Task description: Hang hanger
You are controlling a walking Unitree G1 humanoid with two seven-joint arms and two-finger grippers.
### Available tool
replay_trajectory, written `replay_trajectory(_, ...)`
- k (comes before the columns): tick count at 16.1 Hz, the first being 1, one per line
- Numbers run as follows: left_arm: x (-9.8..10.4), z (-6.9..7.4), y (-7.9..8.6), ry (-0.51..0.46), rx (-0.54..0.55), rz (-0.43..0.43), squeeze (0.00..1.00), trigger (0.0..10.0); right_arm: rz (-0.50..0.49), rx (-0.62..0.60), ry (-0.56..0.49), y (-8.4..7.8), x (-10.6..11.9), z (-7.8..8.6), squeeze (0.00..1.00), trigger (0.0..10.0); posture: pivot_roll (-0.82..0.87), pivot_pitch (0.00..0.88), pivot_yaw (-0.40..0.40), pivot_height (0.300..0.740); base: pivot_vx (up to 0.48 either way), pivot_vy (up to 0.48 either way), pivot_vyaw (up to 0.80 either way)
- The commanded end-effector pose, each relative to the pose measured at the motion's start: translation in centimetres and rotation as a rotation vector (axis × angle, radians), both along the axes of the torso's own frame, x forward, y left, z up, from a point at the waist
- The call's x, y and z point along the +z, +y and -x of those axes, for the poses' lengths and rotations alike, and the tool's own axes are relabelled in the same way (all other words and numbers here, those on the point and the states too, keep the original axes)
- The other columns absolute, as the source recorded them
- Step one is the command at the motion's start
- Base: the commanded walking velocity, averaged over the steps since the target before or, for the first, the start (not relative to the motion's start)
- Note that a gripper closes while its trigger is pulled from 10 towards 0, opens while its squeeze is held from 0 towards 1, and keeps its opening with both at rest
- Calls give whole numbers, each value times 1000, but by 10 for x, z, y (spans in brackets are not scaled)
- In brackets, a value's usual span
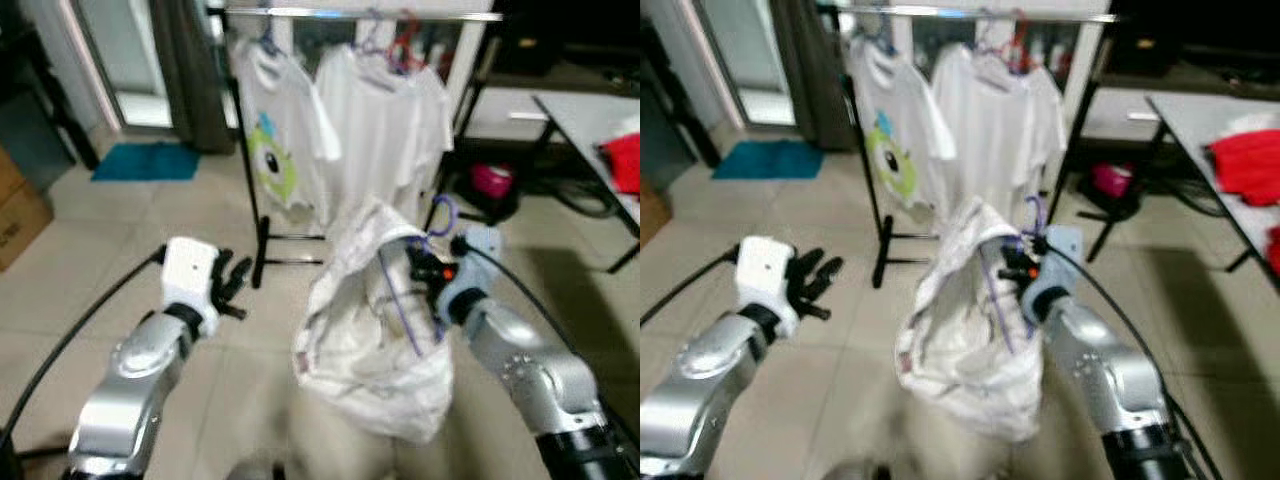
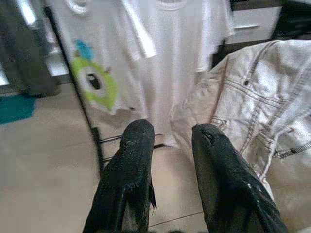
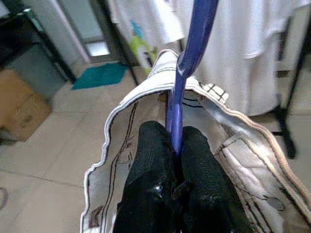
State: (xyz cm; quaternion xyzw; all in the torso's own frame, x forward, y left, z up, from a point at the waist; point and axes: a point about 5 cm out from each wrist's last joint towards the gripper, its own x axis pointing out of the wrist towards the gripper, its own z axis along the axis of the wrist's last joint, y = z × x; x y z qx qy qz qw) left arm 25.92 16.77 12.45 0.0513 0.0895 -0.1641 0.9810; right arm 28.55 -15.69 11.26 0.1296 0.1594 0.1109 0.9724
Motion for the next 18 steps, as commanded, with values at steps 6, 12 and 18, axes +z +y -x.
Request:
replay_trajectory(6,-6,7,-3,16,-14,-40,0,10000,-63,73,-91,8,20,-4,0,10000,-32,23,-17,740,0,0,0)
replay_trajectory(12,-1,8,-60,154,-734,198,1000,10000,5,175,-119,25,44,-21,0,10000,-42,8,-57,740,0,0,0)
replay_trajectory(18,-19,-8,-104,268,-1040,141,0,10000,-16,204,-161,41,65,-30,0,10000,-78,23,-32,740,0,0,0)
